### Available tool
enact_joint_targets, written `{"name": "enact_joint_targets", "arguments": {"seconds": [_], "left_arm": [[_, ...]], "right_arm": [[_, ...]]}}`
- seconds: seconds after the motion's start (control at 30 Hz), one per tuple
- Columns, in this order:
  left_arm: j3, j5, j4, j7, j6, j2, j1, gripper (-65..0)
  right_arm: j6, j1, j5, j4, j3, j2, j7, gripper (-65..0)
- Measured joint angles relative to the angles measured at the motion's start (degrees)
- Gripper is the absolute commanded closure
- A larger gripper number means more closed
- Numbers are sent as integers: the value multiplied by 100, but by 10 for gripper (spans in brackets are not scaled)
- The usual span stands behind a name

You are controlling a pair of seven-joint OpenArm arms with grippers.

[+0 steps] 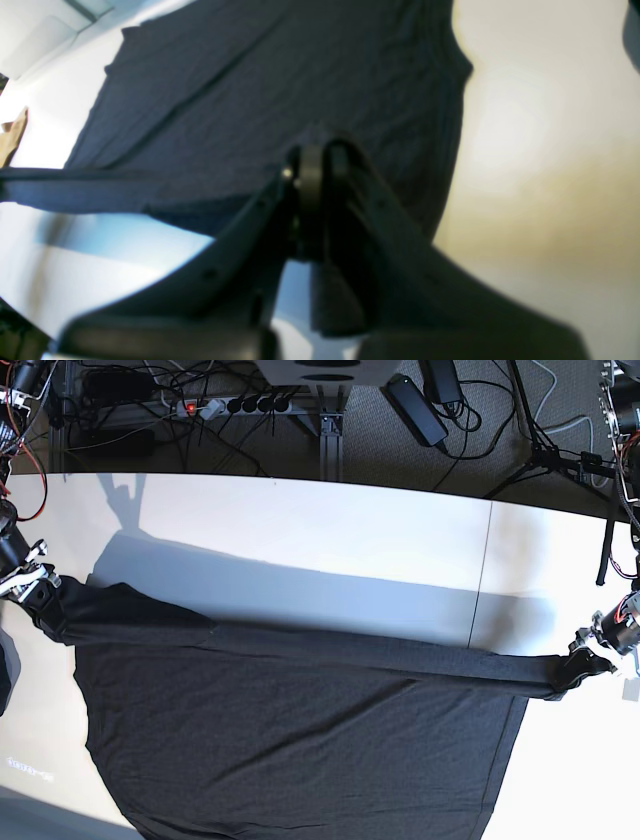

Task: Fold the T-shirt properly
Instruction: 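Lower both held corners onto the shirt to lay the fold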

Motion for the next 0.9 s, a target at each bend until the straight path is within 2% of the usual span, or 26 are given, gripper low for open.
{"name": "enact_joint_targets", "arguments": {"seconds": [0.17, 0.3, 0.47, 0.57, 0.7, 0.9], "left_arm": [[2, 374, -83, -214, -2, 4, -164, 0], [2, 404, -553, -315, 0, 98, -413, 0], [184, 595, -1163, -426, 4, 155, -713, 0], [542, 955, -1187, -739, 9, 142, -975, 0], [1032, 1095, -1191, -1051, 2, 149, -1250, 0], [1222, 1423, -1838, -1495, 0, 195, -1576, 0]], "right_arm": [[2, 409, -229, -219, -389, 275, 79, 0], [11, 907, -348, -675, -826, 455, 125, 0], [26, 1733, -490, -1513, -1333, 474, 105, 0], [33, 2210, -579, -1908, -1563, 457, 127, 0], [35, 2736, -758, -2363, -1862, 463, 129, 0], [35, 3366, -1038, -2909, -2299, 463, 127, 0]]}}
